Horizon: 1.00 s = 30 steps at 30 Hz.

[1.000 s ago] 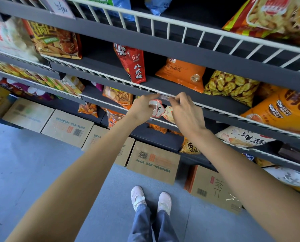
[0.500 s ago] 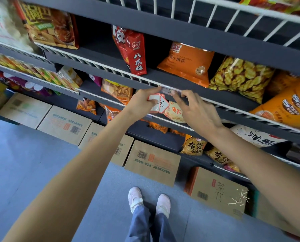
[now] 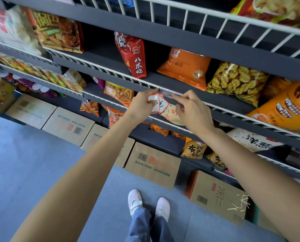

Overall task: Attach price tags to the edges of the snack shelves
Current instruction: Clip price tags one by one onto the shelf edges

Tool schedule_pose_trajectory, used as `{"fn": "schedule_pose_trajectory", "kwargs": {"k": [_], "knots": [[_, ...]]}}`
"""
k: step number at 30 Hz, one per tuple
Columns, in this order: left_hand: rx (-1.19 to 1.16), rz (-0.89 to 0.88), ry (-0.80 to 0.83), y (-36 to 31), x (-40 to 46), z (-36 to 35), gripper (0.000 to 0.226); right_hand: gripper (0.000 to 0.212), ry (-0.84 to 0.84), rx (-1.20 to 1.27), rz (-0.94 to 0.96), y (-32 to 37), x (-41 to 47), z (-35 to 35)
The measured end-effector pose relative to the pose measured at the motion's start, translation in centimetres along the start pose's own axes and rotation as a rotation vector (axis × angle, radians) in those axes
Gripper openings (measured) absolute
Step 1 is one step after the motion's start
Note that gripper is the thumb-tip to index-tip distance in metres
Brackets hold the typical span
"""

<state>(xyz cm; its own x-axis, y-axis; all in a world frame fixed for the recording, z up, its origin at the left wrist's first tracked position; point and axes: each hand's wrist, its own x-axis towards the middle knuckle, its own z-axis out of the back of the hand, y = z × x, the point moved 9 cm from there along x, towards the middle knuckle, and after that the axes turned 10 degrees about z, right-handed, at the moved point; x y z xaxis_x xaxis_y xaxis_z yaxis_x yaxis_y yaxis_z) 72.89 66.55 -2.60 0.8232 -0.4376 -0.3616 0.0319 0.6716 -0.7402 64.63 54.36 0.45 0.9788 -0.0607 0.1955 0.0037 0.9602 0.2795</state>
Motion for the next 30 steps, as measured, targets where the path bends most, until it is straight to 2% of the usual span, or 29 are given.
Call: {"fn": "schedule_pose_trajectory", "kwargs": {"k": [4, 9, 17, 30], "knots": [[0.021, 0.005, -0.033, -0.7, -0.5, 0.5, 0.043, 0.039, 0.103, -0.142, 0.048, 1.6, 0.7, 0.3], [0.213, -0.022, -0.002, -1.8, -1.3, -0.4, 0.048, 0.037, 0.145, -0.237, 0.071, 2.4, 1.0, 0.6], [0.384, -0.156, -0.065, -2.4, -2.0, -0.7, 0.065, 0.042, 0.11, -0.149, 0.049, 1.9, 0.7, 0.6], [0.602, -0.231, -0.095, -2.9, -1.8, -1.1, 0.077, 0.045, 0.059, -0.194, 0.128, 2.2, 0.4, 0.2]]}}
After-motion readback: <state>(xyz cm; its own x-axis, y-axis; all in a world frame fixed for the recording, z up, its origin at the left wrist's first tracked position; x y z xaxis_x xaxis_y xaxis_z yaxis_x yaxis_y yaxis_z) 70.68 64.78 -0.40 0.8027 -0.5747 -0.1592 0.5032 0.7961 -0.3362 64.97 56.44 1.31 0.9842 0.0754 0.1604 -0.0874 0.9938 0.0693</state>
